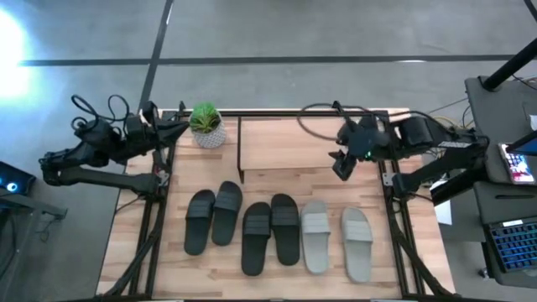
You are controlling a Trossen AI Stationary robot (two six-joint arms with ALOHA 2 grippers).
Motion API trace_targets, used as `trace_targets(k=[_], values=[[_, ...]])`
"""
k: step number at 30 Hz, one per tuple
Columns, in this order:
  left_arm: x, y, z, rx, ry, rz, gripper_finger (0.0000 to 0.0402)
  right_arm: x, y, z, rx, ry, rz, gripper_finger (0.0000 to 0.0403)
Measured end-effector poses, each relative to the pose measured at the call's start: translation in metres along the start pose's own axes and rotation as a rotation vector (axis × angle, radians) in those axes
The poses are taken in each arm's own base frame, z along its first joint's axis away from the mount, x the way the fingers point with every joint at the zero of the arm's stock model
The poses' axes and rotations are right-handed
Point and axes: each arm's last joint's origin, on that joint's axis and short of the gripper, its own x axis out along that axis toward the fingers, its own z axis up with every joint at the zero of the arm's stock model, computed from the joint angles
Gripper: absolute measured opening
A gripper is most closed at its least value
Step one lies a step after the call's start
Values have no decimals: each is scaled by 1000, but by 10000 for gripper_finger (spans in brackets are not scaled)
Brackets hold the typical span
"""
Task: Pick and place slides into the shelf
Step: Put the gray slide on the shelf
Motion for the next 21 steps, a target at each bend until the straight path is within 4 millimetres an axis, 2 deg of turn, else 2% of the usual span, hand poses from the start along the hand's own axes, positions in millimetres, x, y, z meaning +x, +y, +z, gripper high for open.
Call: trace_targets(k=[7, 10, 15, 21], values=[[0, 0, 0, 1, 2, -2, 0, -12, 17, -28, 81, 169, -54, 201], [2, -1, -1, 3, 8, -2, 0, -11, 24, -40, 166, 245, -3, 201], [7, -3, -4, 9, 26, -8, 0, -4, 38, -66, 226, 457, 46, 201], [12, -5, -8, 16, 47, -9, 0, 9, 56, -97, 210, 622, -4, 201]])
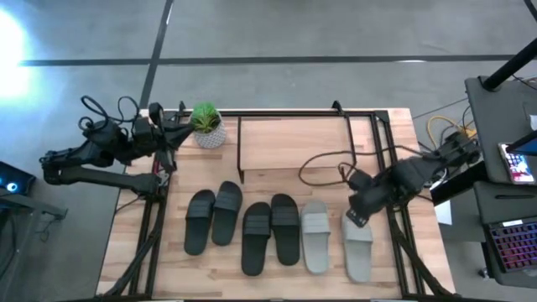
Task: Pick and place slides into the shelf
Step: Put the gray slide on the shelf
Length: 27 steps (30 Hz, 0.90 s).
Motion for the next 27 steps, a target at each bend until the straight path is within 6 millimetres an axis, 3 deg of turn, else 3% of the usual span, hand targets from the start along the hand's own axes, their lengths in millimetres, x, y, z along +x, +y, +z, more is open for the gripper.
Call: trace_targets(k=[7, 12, 18, 21, 25, 27], values=[[4, -2, -6, 9, 26, -2, 0, 41, 16, -28, -12, 59, -171, 201], [10, -4, -11, 21, 62, -4, 0, 70, 25, -52, 128, 163, -304, 201], [15, -6, -14, 27, 81, -5, 0, 89, 39, -82, 237, 36, -402, 201], [17, -7, -15, 30, 90, -6, 0, 96, 51, -95, 253, 17, -389, 201], [21, -8, -18, 34, 106, -9, 0, 89, 56, -107, 547, -62, -296, 201], [22, -9, -18, 34, 108, -9, 0, 84, 59, -107, 585, -46, -247, 201]])
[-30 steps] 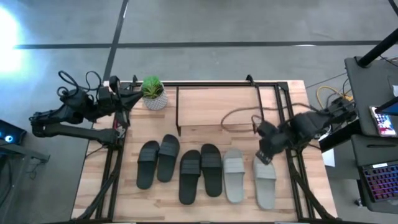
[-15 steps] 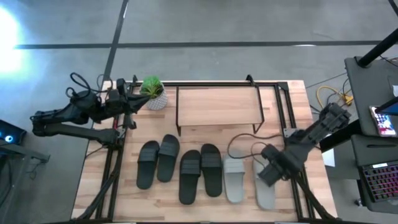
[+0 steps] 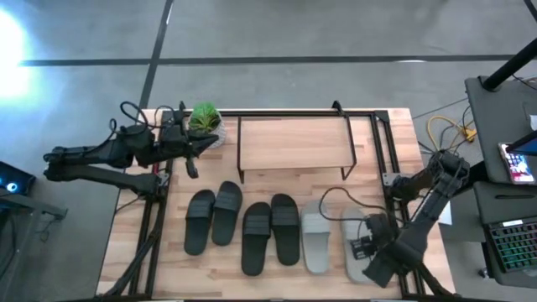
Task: Pick and place slides into the shelf
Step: Put the gray slide on the shelf
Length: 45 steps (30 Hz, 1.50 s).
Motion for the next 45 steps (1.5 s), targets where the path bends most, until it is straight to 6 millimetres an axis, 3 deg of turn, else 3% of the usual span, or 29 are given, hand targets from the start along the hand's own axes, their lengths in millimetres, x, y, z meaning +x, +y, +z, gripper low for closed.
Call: trace_targets(k=[8, 13, 17, 21, 27, 31, 38, 45], values=[[7, -3, -4, 8, 27, -1, 0, -27, 23, 2, -7, -199, 330, 201], [9, -3, -4, 9, 32, -1, 0, -38, 32, 3, 38, -273, 411, 201], [11, -4, -3, 1, 13, 1, 0, -47, 39, 7, 33, -438, 518, 201], [11, -4, -2, -1, 7, 2, 0, -51, 40, 9, 46, -480, 493, 201], [13, -4, 4, -59, -20, 4, 0, -55, 28, 28, 179, -579, 653, 201], [14, -4, 8, -74, -61, 5, 0, -60, 13, 36, 127, -550, 637, 201], [17, -5, 12, -90, -105, 6, 0, -55, -18, 45, -54, -256, 376, 201], [29, -9, 5, -73, -60, 12, 0, -25, -28, 47, -381, -130, 138, 201]])
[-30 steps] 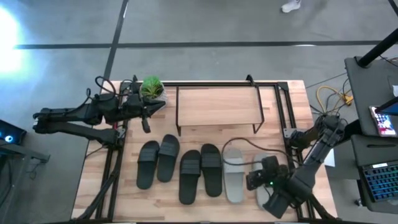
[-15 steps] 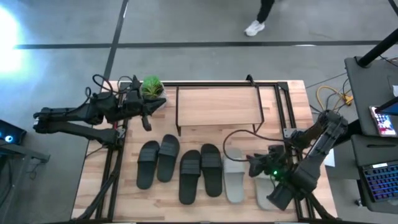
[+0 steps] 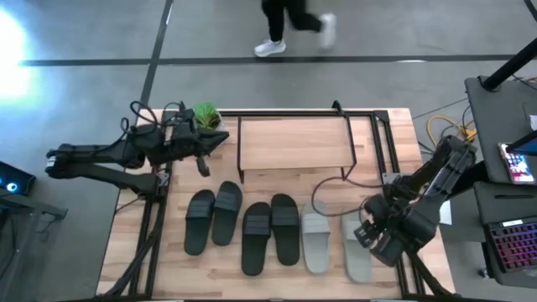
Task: Pick and place slides into the shelf
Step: Put the gray slide on the shelf
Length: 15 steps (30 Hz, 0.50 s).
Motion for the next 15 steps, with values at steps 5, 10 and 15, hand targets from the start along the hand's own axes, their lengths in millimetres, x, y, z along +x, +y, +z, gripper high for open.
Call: trace_targets(k=[5, 10, 15], values=[[10, -3, -7, 14, 39, 0, 0, 22, 8, -11, -212, -2, -126, 201], [19, -6, -14, 25, 73, 0, 0, 47, 18, -24, -360, -16, -250, 201], [25, -9, -20, 35, 101, 0, 0, 54, 26, -39, -360, -20, -291, 201]])
